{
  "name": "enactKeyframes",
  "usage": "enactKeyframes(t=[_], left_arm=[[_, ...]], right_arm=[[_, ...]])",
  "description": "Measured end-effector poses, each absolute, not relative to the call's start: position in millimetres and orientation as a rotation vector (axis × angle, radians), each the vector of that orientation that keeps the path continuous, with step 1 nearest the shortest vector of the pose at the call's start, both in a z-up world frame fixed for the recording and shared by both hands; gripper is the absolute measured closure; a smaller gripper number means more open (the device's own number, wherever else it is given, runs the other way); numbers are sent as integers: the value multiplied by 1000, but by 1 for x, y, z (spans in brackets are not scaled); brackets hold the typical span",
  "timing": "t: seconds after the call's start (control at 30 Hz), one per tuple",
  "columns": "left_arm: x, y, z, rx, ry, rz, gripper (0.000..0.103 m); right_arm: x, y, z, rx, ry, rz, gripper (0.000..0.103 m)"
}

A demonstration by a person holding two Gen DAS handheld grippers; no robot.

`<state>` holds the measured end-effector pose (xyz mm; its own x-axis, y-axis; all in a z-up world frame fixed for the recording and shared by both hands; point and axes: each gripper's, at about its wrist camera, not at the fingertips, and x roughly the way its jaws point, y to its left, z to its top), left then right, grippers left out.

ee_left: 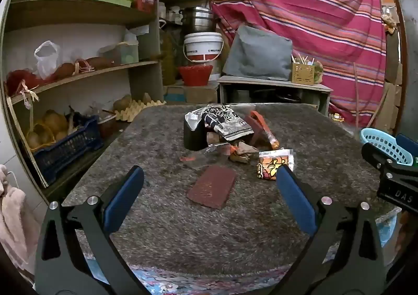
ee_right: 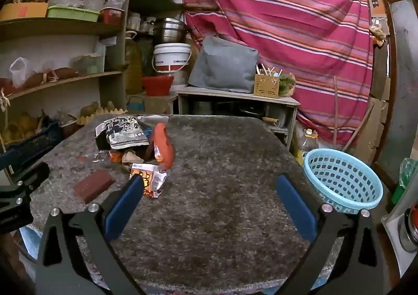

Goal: Collect trash

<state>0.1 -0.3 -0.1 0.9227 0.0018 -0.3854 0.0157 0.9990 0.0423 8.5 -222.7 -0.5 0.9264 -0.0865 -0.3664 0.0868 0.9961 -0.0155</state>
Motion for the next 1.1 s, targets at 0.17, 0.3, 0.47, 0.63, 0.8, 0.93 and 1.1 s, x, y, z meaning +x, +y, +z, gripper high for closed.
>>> enactKeyframes(t=[0.17, 0.3, 0.47, 0.63, 0.8, 0.93, 1.1], left_arm=[[0, -1, 0, 45, 393, -8, 5], [0, 0, 0, 40, 393, -7, 5], [0, 0, 0, 43, 390, -6, 5], [1, -3, 3, 42, 392, -5, 5], [1, -1, 2, 49, 388, -1, 5], [1, -2, 1, 50, 387, 0, 5], [0, -2, 1, 50, 387, -1, 5]], right_arm=[[11, -226, -1, -4, 373, -91, 4], [8, -219, 0, -20, 362, -95, 4], [8, -224, 2, -14, 366, -95, 4], [9, -224, -2, -13, 365, -99, 4], [12, -223, -3, -19, 376, -107, 4], [13, -223, -6, -25, 374, -109, 4], [13, -223, -6, -24, 376, -111, 4]])
